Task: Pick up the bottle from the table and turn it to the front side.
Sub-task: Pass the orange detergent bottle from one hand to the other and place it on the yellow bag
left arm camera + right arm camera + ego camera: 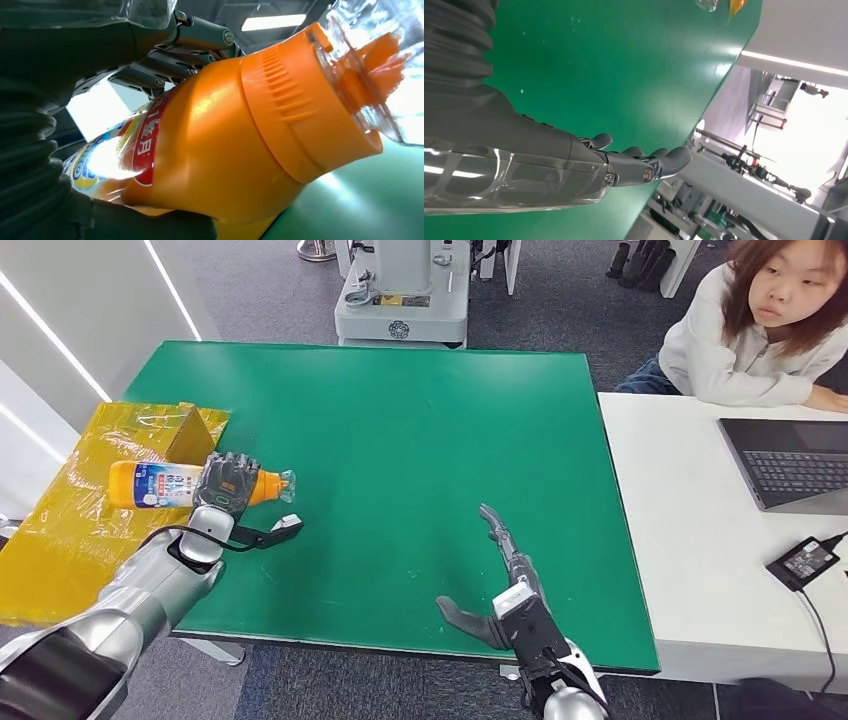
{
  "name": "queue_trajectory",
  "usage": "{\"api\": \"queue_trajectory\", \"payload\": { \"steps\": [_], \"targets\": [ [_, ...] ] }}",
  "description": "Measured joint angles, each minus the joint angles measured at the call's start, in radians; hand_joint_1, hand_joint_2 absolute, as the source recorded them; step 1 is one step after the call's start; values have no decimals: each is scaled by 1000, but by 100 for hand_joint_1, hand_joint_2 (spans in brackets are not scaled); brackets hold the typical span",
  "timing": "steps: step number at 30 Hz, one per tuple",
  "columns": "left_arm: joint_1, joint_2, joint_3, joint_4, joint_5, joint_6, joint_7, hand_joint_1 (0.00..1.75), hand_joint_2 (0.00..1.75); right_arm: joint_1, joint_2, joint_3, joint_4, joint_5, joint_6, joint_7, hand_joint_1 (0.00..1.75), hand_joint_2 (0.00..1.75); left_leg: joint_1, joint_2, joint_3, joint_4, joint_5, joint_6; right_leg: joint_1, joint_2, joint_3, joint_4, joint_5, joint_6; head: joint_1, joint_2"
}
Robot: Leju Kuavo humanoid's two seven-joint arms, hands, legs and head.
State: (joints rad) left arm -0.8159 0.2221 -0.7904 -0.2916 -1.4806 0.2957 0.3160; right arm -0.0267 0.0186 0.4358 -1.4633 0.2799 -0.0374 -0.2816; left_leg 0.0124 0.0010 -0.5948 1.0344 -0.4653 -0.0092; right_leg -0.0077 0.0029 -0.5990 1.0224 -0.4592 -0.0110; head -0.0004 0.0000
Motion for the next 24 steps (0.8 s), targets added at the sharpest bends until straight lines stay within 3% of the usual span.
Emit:
{"api": "queue_trajectory", "payload": {
  "steps": [4,8,15,16,19,20,22,24],
  "targets": [
    [6,10,0,3,3,-5,3,175,175,2,2,0,2,-3,4,0,0,175,0,0,0,0,0,0,0,0,0,0,0,0,0,0],
    [48,59,31,10,32,-12,-3,175,175,11,17,-1,28,-7,25,-12,0,175,0,0,0,0,0,0,0,0,0,0,0,0,0,0],
    [64,83,66,10,34,-23,-9,171,175,11,21,-2,42,-7,39,-13,0,175,0,-1,0,0,0,0,0,-1,1,0,0,0,0,0],
    [65,85,69,10,33,-23,-13,155,175,11,21,-2,43,-7,39,-13,0,175,0,-1,0,0,0,0,0,-1,1,0,0,-1,0,0],
    [66,90,78,10,21,-21,-34,60,175,10,20,-2,49,-7,41,-13,0,175,0,-1,1,0,0,-1,0,-1,1,0,0,-1,0,0],
    [66,92,81,10,14,-16,-43,44,175,10,20,-2,51,-7,42,-13,0,175,0,-1,1,0,0,-1,0,-1,1,0,0,-1,0,0],
    [68,94,83,10,4,-4,-62,44,175,8,20,-2,56,-7,42,-13,0,175,0,-1,1,0,0,-1,0,-1,1,0,0,-1,0,0],
    [73,97,84,10,-2,4,-72,29,175,5,20,-2,60,-7,42,-13,0,175,0,-1,1,0,0,-1,0,-1,1,0,0,-1,0,0]
  ]
}}
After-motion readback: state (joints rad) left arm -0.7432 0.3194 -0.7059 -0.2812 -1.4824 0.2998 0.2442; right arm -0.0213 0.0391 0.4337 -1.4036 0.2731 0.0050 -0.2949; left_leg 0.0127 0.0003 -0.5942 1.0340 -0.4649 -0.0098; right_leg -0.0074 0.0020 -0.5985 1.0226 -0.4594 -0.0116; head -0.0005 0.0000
